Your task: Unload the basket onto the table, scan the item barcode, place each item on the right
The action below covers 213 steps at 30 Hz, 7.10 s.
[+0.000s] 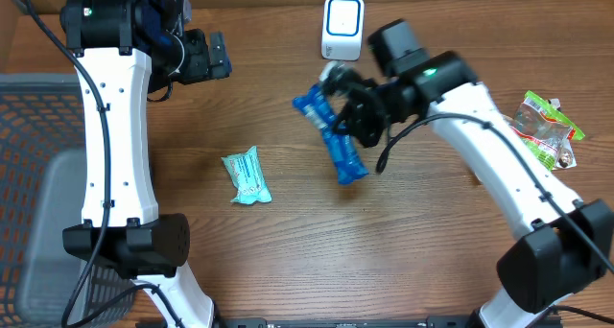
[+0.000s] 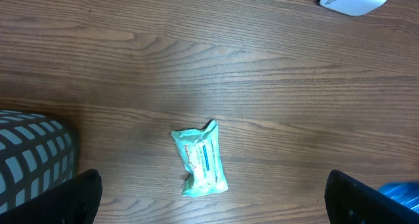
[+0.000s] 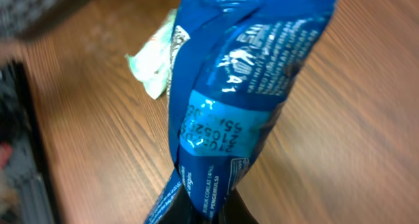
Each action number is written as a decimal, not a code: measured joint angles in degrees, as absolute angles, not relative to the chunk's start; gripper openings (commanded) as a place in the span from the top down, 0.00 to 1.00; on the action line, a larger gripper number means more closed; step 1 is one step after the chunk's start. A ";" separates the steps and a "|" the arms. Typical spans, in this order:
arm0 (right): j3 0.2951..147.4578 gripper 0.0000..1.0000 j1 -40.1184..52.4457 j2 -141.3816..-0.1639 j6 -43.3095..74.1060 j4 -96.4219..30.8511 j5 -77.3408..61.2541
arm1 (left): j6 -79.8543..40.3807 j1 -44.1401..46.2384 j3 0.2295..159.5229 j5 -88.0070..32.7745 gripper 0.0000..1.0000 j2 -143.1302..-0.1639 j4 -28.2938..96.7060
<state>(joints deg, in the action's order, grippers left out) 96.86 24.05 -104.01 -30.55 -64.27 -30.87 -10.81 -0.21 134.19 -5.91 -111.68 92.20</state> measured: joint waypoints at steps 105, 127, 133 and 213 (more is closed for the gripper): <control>86.02 0.56 35.64 -121.40 30.76 -39.07 -16.78 | -10.81 -0.21 134.19 -5.91 0.00 -111.68 92.20; 91.33 0.42 21.10 -118.85 9.76 -51.86 -14.46 | -10.81 -0.21 134.19 -5.91 0.00 -111.68 92.20; 91.39 0.41 24.34 -118.67 7.25 -51.59 -6.17 | -10.81 -0.21 134.19 -5.91 0.00 -111.68 92.20; 100.90 0.96 35.07 -124.68 2.87 -60.05 -11.49 | -10.81 -0.21 134.19 -5.91 0.00 -111.68 92.20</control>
<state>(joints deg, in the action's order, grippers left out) 100.90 35.07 -124.68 2.87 -60.05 -11.49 -10.81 -0.21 134.19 -5.91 -111.68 92.20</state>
